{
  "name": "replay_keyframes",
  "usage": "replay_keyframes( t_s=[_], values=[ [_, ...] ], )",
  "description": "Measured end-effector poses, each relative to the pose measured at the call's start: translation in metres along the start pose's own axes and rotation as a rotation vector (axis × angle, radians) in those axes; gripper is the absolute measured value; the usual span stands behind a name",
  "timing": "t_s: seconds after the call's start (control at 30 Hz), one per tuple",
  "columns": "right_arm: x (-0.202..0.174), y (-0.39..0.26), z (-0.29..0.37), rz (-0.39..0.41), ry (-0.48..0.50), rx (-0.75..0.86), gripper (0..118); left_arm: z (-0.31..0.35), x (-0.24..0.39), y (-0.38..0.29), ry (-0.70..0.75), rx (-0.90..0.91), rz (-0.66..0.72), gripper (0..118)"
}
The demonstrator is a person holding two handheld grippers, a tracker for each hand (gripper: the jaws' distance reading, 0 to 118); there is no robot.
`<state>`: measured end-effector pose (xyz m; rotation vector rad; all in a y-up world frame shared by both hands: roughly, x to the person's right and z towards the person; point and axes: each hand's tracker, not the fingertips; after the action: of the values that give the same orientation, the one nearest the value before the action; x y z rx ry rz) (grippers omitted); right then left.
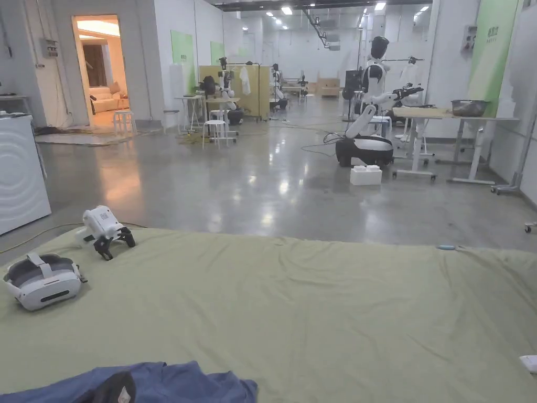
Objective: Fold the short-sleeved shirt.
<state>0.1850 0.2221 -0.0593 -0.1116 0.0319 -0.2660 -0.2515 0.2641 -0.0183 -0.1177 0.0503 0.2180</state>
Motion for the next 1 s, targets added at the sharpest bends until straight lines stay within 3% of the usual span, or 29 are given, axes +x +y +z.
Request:
replay_keyframes(
  t_s=[0.03, 0.1, 0.13, 0.27, 0.47, 0.5, 0.53, 0.6, 0.63, 0.8, 1.0],
  values=[
    [0.0, 0.0, 0.0, 0.063, -0.006, 0.005, 0, -0.001, 0.009, -0.004, -0.023, -0.025, -0.083, 0],
    [-0.007, 0.0, 0.001, 0.207, -0.022, 0.019, 0, 0.0, 0.012, -0.004, -0.083, -0.027, -0.091, 0],
    [-0.01, 0.0, 0.003, 0.229, -0.024, 0.025, 0, 0.0, 0.012, -0.004, -0.077, -0.026, -0.088, 0],
    [-0.012, 0.002, 0.003, 0.19, 0.0, 0.011, 0, -0.008, 0.013, -0.004, -0.061, -0.035, -0.11, 0],
    [-0.011, -0.008, -0.002, 0.248, 0.01, -0.032, 0, -0.046, -0.022, -0.009, -0.04, -0.177, -0.14, 3],
    [-0.009, -0.012, -0.004, 0.247, 0.013, -0.051, 0, -0.065, -0.033, -0.013, -0.032, -0.266, -0.137, 9],
    [-0.007, -0.016, -0.006, 0.238, 0.018, -0.067, 0, -0.089, -0.045, -0.019, -0.032, -0.35, -0.12, 25],
    [-0.003, -0.024, -0.011, 0.219, 0.014, -0.106, 0, -0.138, -0.07, -0.036, -0.039, -0.512, -0.094, 80],
    [0.001, -0.029, -0.014, 0.212, 0.011, -0.126, 0, -0.158, -0.078, -0.047, -0.024, -0.536, -0.104, 93],
    [0.012, -0.048, -0.028, 0.218, -0.003, -0.211, 0, -0.255, -0.103, -0.102, -0.007, -0.725, -0.116, 96],
    [0.021, -0.056, -0.038, 0.227, -0.025, -0.265, 0, -0.311, -0.116, -0.165, 0.045, -0.958, -0.21, 96]
  ],
)
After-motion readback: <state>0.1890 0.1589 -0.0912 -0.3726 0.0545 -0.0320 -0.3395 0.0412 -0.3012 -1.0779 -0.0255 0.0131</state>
